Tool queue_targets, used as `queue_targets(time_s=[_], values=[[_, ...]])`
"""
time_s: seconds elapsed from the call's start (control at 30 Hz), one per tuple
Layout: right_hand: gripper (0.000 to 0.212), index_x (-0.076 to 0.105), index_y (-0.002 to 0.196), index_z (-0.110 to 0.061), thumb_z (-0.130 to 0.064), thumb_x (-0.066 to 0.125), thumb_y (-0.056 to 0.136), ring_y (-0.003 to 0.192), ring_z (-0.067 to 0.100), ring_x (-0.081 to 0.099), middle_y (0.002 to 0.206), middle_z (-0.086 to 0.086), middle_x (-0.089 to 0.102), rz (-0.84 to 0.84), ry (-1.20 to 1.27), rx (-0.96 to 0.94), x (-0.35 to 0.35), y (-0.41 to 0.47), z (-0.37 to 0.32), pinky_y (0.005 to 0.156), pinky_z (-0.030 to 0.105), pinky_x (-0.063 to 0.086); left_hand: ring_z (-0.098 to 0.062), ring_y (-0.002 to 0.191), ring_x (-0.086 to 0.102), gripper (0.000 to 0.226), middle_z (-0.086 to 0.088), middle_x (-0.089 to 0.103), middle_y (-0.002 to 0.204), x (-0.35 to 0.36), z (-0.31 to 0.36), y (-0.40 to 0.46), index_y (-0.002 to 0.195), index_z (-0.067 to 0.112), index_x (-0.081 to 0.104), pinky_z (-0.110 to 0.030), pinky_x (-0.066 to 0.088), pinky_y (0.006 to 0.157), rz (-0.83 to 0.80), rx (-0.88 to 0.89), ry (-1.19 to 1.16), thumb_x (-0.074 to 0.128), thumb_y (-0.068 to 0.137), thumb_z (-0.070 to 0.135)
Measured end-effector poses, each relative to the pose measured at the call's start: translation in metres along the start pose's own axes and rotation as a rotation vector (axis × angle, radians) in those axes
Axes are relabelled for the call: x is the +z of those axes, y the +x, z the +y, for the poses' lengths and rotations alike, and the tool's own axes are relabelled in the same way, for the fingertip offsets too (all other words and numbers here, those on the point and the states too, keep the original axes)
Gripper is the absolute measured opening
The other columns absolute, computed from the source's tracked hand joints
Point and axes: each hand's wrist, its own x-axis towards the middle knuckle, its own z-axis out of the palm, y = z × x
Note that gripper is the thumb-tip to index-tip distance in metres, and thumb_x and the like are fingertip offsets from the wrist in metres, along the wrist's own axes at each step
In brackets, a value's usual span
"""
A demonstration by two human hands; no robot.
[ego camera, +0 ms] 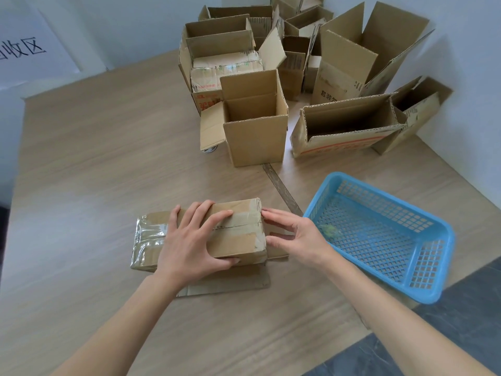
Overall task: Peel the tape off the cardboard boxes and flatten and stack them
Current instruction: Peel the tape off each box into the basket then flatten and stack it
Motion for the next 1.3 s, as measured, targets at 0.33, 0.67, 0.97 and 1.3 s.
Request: queue_targets(time_s=[0.33, 0.67, 0.97, 1.3], values=[[0.052, 0.075, 0.117, -0.019, -0.002, 0.090, 0.070, 0.108, 0.014, 0.072, 0.115, -0.003, 0.075, 0.120, 0.098, 0.037, 0.005, 0.015, 0.005, 0.098, 0.036, 0.057, -0.028, 0.142, 0.039, 0.100, -0.001, 0.043, 0.152, -0.002, -0.001, 0.002, 0.144, 0.047, 0.041, -0.057, 0.017, 0.121, -0.007, -0.003, -0.023, 0.063, 0.056, 0.088], [0.035, 0.075, 0.118, -0.011, -0.006, 0.080, 0.084, 0.102, 0.002, 0.072, 0.111, -0.006, 0.075, 0.281, -0.229, -0.219, 0.016, 0.004, 0.015, 0.093, 0.031, 0.059, -0.029, 0.143, 0.039, 0.099, -0.001, 0.043, 0.152, -0.004, 0.000, 0.003, 0.144, 0.047, 0.042, -0.056, 0.016, 0.121, -0.022, -0.017, -0.020, 0.064, 0.057, 0.088], [0.013, 0.078, 0.102, -0.007, -0.007, 0.075, 0.089, 0.075, 0.011, 0.074, 0.095, -0.002, 0.079, 0.502, -0.655, -0.503, 0.036, -0.010, 0.016, 0.065, 0.025, 0.057, -0.028, 0.144, 0.038, 0.100, 0.001, 0.041, 0.152, -0.002, 0.000, 0.003, 0.145, 0.049, 0.039, -0.055, 0.015, 0.122, -0.024, -0.017, -0.016, 0.065, 0.057, 0.089], [0.016, 0.072, 0.085, -0.012, -0.008, 0.061, 0.095, 0.057, 0.012, 0.063, 0.069, -0.006, 0.065, 0.442, -1.019, -0.651, 0.020, -0.002, 0.003, 0.041, 0.029, 0.045, -0.027, 0.144, 0.038, 0.095, 0.002, 0.043, 0.152, -0.006, 0.001, 0.003, 0.140, 0.047, 0.043, -0.055, 0.018, 0.121, -0.022, -0.025, -0.045, 0.063, 0.058, 0.089]])
